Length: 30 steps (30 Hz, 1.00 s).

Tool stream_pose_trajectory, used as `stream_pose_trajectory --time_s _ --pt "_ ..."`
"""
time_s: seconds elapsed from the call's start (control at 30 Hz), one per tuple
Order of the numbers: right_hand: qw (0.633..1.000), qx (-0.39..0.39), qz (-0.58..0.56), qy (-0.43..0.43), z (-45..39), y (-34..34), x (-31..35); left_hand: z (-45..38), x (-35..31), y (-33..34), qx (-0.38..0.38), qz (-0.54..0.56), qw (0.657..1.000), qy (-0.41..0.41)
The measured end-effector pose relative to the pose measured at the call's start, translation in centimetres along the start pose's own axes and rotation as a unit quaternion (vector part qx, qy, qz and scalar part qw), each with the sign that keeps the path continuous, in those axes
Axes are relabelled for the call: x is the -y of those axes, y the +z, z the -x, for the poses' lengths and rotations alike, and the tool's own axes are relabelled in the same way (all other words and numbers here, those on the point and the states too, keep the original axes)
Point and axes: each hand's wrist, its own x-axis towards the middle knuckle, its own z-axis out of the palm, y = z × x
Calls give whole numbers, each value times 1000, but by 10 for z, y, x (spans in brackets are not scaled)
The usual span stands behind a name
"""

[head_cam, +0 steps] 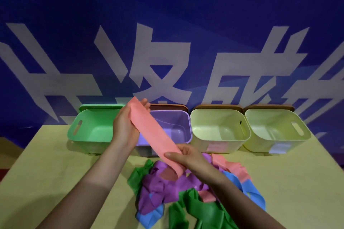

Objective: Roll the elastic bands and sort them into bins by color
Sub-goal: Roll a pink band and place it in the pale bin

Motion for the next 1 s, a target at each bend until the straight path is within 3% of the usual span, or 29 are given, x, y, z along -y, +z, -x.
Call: stream_pose_trajectory --time_s 0.17,0.4,0.53,0.67,0.83,0.93,1.0 --pt "999 7 28 33 1 -5 -8 -9 3 -14 -48 22 997 -52" --pt "999 13 22 44 -4 -7 -15 -22 -12 -24 -88 38 995 -39" --pt "996 -15 85 32 -6 -14 -28 -26 -28 -29 -98 45 994 -4" --pt "996 -38 67 55 -4 -27 -45 -27 -42 -35 -111 76 990 36" --pt "992 -62 96 50 -2 -39 -56 -8 -33 -21 -106 32 994 21" --pt "977 -51 203 50 1 -41 -53 7 -17 -10 -73 0 997 31" --pt "945 -44 323 41 4 -41 -51 20 -7 -4 -36 -39 997 55"
